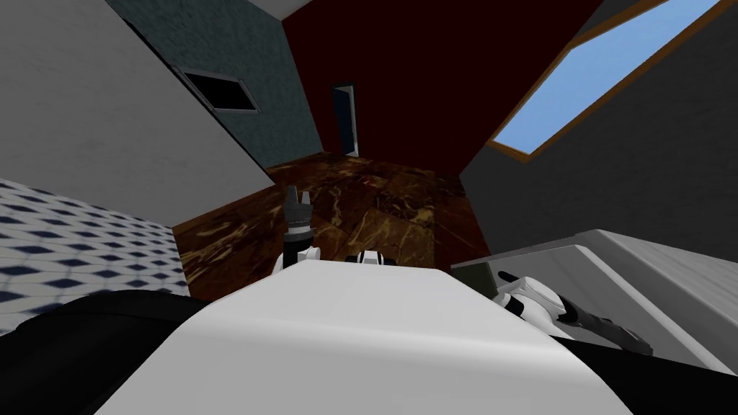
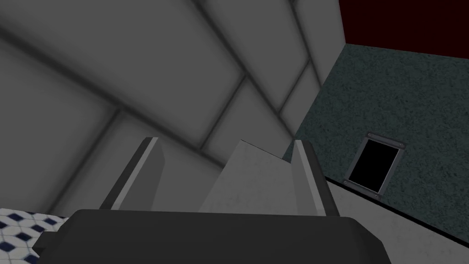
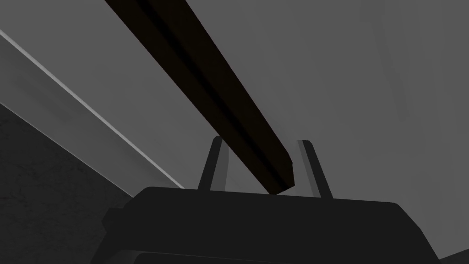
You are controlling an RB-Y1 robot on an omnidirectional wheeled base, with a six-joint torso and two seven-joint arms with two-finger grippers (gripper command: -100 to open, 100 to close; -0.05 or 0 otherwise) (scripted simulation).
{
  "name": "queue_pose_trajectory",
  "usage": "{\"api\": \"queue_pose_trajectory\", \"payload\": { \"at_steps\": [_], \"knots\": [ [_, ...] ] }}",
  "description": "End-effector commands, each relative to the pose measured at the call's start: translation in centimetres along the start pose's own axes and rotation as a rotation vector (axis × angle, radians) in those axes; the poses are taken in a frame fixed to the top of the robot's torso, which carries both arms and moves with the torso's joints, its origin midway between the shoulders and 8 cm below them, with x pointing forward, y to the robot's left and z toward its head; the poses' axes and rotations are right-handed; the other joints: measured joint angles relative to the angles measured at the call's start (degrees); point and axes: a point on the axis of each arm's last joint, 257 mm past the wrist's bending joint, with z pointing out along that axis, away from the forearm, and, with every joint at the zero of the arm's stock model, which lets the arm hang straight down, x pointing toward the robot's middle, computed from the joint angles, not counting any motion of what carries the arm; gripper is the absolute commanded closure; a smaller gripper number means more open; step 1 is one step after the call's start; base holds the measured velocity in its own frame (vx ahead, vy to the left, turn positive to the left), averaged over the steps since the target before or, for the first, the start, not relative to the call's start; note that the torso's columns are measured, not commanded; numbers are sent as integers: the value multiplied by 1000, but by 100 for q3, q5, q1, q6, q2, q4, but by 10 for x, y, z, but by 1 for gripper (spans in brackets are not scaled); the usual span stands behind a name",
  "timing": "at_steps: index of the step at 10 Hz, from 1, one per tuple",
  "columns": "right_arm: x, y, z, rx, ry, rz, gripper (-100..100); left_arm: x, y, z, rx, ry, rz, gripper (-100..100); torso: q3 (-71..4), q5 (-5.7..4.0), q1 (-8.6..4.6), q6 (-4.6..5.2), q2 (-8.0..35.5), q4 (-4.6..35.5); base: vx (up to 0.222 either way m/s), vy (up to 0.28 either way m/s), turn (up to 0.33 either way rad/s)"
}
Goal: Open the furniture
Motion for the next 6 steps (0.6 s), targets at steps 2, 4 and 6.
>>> {"api": "queue_pose_trajectory", "payload": {
  "at_steps": [2, 4, 6],
  "knots": [
    [-28, 16, -20, -32, -75, -17, 100, 0, 0, 0, 0, 0, 0, 0, -3, -4, -3, 7, -9, -2, 80, -48, -326],
    [-42, 42, -43, -80, -131, -51, 100, 0, 0, 0, 0, 0, 0, 0, -16, -6, -34, 27, -26, -12, 141, -45, -381],
    [-52, 69, -68, -132, -180, -89, 100, 0, 0, 0, 0, 0, 0, 0, 2, -32, -54, 13, -8, -8, 113, -41, -334]
  ]
}}
